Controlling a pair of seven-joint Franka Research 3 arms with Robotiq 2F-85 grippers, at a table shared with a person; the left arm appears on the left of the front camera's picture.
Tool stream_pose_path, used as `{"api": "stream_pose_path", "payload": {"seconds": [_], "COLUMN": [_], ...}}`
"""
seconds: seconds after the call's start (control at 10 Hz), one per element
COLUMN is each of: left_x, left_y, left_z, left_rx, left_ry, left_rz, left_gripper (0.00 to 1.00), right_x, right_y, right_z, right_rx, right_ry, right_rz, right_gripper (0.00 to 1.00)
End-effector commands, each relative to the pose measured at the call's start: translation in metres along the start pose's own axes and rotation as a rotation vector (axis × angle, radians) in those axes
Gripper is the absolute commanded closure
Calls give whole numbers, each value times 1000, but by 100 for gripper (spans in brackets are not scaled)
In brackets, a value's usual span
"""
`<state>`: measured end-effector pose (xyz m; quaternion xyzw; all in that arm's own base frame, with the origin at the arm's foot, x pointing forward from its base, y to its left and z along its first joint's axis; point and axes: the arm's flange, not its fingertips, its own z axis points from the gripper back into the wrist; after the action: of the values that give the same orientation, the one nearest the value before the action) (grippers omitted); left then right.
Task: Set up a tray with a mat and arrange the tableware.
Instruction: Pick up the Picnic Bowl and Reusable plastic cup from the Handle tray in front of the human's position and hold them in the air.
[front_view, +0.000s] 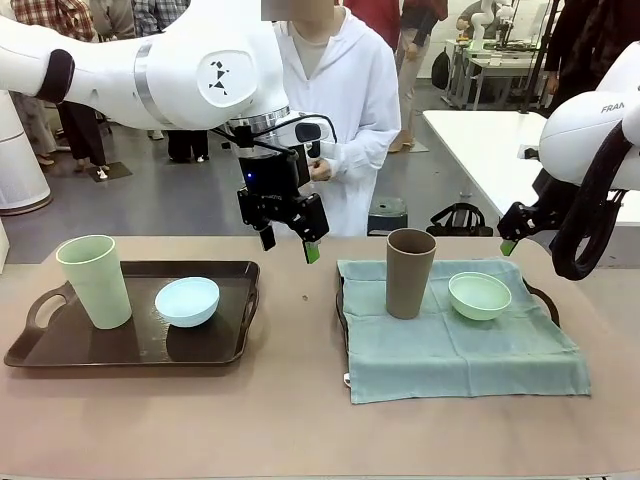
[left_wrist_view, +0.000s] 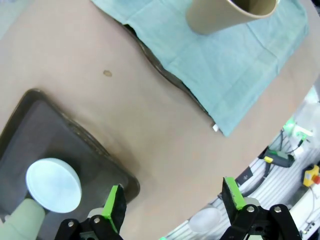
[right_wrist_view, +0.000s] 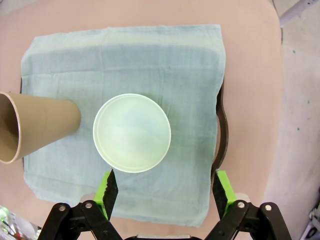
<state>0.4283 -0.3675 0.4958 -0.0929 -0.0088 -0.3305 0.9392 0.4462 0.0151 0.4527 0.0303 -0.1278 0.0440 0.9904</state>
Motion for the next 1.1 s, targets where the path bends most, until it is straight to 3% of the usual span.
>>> {"api": "stream_pose_path", "payload": {"seconds": [0.0, 0.2, 0.3, 0.5, 0.8, 1.0], "left_x": [-7, -59, -90, -146, -222, -253], "left_y": [-5, 40, 64, 110, 177, 206], "left_z": [34, 69, 83, 105, 119, 111], "left_rx": [104, 199, 187, 157, 105, 50], "left_ry": [-6, 20, 32, 59, -7, -33], "left_rz": [45, 251, 306, 387, 489, 529], "left_gripper": [0, 0, 0, 0, 0, 0], "right_x": [0, -35, -47, -63, -79, -80], "right_y": [0, -17, -24, -36, -57, -61], "right_z": [0, 23, 26, 34, 43, 43], "right_rx": [0, -33, -39, -47, -30, -35], "right_ry": [0, -19, -17, -29, -39, -28], "right_rz": [0, -55, -67, -102, -162, -179], "right_gripper": [2, 2, 2, 2, 2, 2]}}
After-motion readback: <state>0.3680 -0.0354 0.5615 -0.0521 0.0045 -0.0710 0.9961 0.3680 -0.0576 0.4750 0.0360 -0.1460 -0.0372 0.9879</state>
